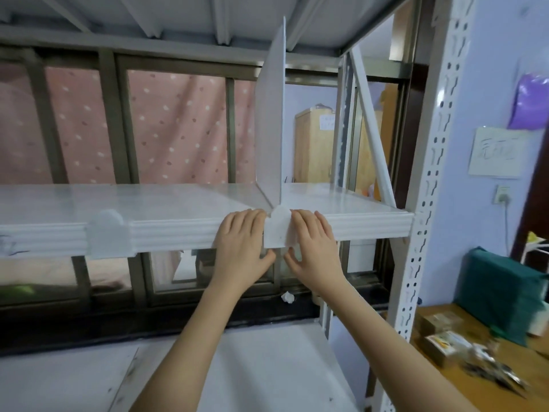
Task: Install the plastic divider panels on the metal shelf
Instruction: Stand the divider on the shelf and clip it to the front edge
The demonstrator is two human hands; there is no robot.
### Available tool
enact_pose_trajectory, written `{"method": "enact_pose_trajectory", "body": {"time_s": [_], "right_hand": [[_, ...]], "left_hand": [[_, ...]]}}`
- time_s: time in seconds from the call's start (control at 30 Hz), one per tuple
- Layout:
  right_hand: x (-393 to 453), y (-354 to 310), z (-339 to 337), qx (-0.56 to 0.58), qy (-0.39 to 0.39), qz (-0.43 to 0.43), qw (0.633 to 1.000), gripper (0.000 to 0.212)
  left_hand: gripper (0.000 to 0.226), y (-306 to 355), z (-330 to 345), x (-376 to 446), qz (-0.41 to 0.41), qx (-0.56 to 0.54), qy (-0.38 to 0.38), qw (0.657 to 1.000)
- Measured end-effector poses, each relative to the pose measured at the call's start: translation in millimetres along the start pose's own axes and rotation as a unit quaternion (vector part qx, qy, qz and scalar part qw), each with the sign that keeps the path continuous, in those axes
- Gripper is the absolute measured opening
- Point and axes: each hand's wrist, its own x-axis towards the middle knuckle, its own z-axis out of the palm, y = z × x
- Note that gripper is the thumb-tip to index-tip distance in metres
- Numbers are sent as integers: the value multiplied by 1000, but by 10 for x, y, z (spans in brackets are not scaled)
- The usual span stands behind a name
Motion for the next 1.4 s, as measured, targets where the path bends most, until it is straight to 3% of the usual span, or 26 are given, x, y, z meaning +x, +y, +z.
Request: {"method": "enact_pose_trajectory", "body": {"time_s": [0.2,0.4,0.53,0.7,1.03,1.13,1.4], "right_hand": [[-4,-151,-206,-16,-79,44,996,75],[-57,-207,-577,-25,-247,73,966,74],[-54,-346,-926,-42,-262,118,957,71],[-90,-706,-1328,-72,-278,45,957,59],[-283,-1263,-1817,-135,-337,80,928,57],[-345,-1571,-1946,-104,-324,115,933,54],[-517,-2220,-2321,-83,-328,111,934,55]], "left_hand": [[65,248,-200,-25,-74,8,-57,996],[78,458,-535,-135,-130,-8,-172,976],[82,567,-917,-356,-121,33,-241,962],[69,717,-1390,-502,-135,57,-246,958],[64,469,-2120,-880,-119,78,-241,960],[60,285,-2287,-1070,-123,50,-227,965],[46,72,-2880,-1411,-131,18,-220,966]]}}
